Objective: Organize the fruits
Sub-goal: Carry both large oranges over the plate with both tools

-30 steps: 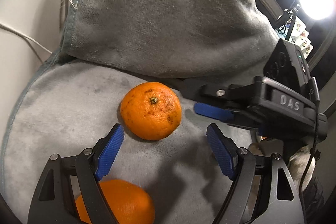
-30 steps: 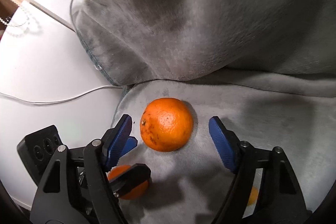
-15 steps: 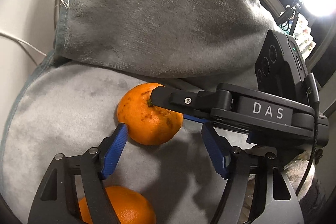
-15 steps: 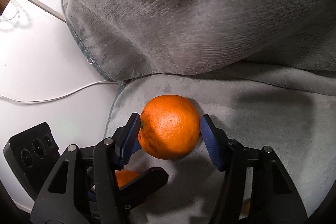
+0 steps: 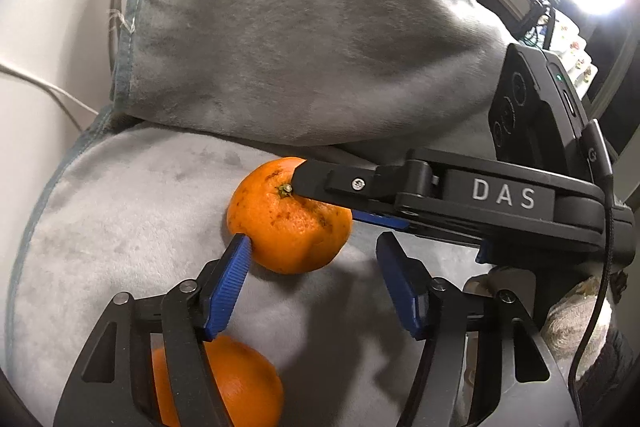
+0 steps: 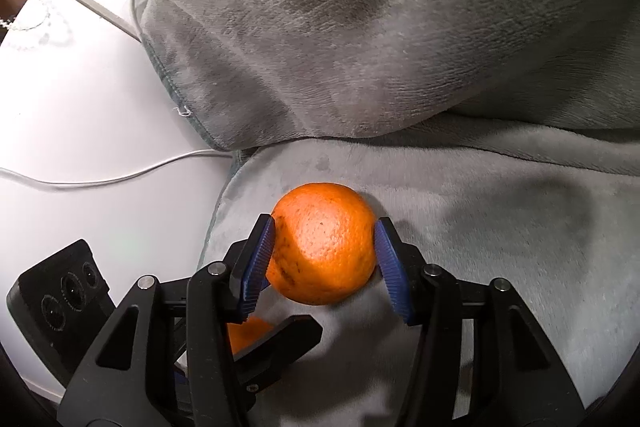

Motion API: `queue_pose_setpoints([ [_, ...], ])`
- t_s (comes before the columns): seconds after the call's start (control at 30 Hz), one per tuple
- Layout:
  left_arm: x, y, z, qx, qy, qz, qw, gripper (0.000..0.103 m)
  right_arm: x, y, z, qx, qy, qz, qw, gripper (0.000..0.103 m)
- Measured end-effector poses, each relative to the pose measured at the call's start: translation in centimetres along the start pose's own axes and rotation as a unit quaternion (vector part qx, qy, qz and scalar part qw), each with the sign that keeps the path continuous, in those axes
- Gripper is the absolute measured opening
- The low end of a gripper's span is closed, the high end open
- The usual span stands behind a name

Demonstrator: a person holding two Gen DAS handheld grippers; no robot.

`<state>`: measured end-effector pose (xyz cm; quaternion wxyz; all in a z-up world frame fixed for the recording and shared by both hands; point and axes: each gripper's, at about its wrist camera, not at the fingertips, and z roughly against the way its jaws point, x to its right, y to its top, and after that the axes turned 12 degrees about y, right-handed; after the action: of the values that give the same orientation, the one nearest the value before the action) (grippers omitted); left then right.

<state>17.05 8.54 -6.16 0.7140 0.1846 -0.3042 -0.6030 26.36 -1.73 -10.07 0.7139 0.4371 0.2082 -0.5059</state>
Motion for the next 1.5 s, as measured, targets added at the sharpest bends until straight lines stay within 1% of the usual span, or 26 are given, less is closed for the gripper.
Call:
queue_pose_setpoints([
  [0.13,0.6,-0.7,0.2,0.006,0.0,-0.005,1.0,0.064,-0.2,-0.4,0.9,0.003,0.002,0.005,1.0,0.054],
  [0.33,1.4,-0.9,1.5,0.019,0.0,-0.014,0.9997,0.064,-0.6,-1.1,2.7,0.01,0.008,0.01,1.0,0.053],
  [0.6,4.0,-1.3,3.7,0.039,-0.006,-0.027,0.9988,0.064,-1.6,-2.3,6.3,0.03,0.011,0.021,0.999,0.053],
  [0.73,5.8,-1.6,4.7,0.05,-0.012,-0.039,0.9979,0.064,-1.9,-3.0,8.7,0.043,0.011,0.025,0.999,0.053],
  [0.77,6.2,-1.7,4.9,0.052,-0.014,-0.041,0.9977,0.064,-1.9,-3.2,9.9,0.048,0.011,0.026,0.998,0.053],
  [0.83,7.1,-1.7,4.6,0.056,-0.018,-0.046,0.9973,0.064,-1.8,-3.5,10.9,0.054,0.01,0.027,0.998,0.053],
  [1.03,9.9,-2.6,5.5,0.063,-0.032,-0.063,0.9955,0.064,-1.5,-4.8,14.7,0.077,0.002,0.027,0.997,0.053],
  [1.33,15.3,-3.9,6.5,0.067,-0.063,-0.1,0.9907,0.064,0.3,-7.2,21.0,0.119,-0.008,0.011,0.993,0.053],
  [1.5,18.5,-4.6,6.7,0.065,-0.079,-0.121,0.9874,0.064,1.6,-8.3,23.2,0.139,-0.018,-0.001,0.99,0.053],
])
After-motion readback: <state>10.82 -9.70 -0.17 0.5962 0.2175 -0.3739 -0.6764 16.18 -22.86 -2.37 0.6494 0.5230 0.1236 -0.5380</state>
